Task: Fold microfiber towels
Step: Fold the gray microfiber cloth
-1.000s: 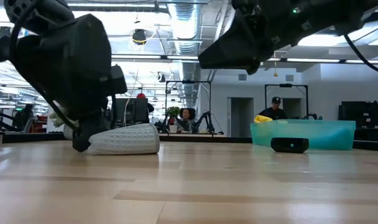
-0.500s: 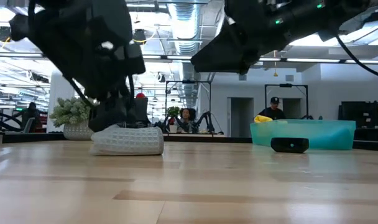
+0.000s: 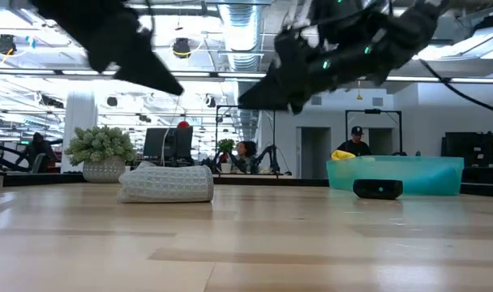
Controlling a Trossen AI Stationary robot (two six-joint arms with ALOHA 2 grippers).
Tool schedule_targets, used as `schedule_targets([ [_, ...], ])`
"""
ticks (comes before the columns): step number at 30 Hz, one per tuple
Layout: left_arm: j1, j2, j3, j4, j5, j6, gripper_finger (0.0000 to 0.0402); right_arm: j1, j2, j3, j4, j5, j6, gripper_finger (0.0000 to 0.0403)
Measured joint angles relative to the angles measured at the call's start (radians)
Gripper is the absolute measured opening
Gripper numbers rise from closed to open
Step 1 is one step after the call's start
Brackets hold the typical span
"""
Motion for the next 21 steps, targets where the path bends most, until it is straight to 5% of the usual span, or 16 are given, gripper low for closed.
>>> schedule_targets([
  [7, -0.035, 0.032, -0.097, 0.114, 0.113, -0.030, 0.0180, -0.050, 0.236, 0.123, 0.093, -0.129, 0.000, 0.0158],
  [21, 0.038, 0.203, -0.104, 0.158, 0.247, 0.060, 0.0101, -0.052, 0.441, 0.504, -0.368, -0.128, -0.097, 0.0123],
])
